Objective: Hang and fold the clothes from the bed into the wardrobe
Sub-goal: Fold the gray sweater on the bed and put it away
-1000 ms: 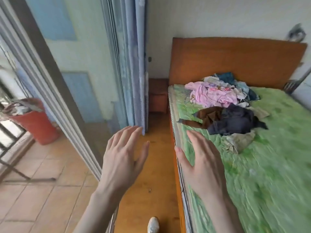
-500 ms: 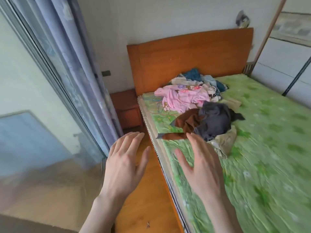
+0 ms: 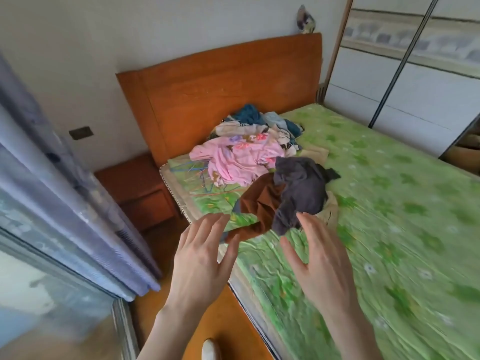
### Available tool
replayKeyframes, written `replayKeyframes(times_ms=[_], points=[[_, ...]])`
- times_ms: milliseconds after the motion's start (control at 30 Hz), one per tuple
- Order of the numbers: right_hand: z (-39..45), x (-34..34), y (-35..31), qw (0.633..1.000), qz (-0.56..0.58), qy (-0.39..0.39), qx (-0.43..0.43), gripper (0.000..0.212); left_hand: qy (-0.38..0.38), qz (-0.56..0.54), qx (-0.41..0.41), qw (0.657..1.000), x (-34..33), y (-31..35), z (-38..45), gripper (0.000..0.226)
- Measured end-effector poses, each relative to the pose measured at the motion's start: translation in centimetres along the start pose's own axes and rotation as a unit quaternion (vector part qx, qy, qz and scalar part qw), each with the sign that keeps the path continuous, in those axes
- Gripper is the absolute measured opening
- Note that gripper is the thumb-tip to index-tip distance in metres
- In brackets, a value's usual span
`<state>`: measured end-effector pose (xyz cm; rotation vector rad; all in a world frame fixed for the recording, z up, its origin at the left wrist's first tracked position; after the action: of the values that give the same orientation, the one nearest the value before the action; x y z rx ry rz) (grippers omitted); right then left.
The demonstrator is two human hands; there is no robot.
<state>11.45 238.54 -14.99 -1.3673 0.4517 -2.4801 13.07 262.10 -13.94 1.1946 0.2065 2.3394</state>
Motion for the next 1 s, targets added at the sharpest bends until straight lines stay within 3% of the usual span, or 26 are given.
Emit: replayKeyframes(times_ms=[400,1000], points=[[7.1,-8.2,-0.9,0.990,-0.098,-0.005,-0.104,0.067,-0.065,-0.115,-0.078,0.988,-9.4,-9.4,11.4,0.041],[11.6,-17.2,9.4,0.962,-0.115,0.012,-0.249,0.054,-0.150,-0.166,-0.167,0.960,-30.0,-8.7,19.9,0.036]])
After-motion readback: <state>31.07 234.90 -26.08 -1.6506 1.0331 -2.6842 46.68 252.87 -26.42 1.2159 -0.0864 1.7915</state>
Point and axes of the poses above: each hand's wrist, its own z-axis towards the middle knuckle, its own x-axis out of the back of the hand, y = z × x, the point moved 2 cm from there along z, towards the middle knuckle, and after that the axes turned 10 degrees about y, right-handed, at the moved point
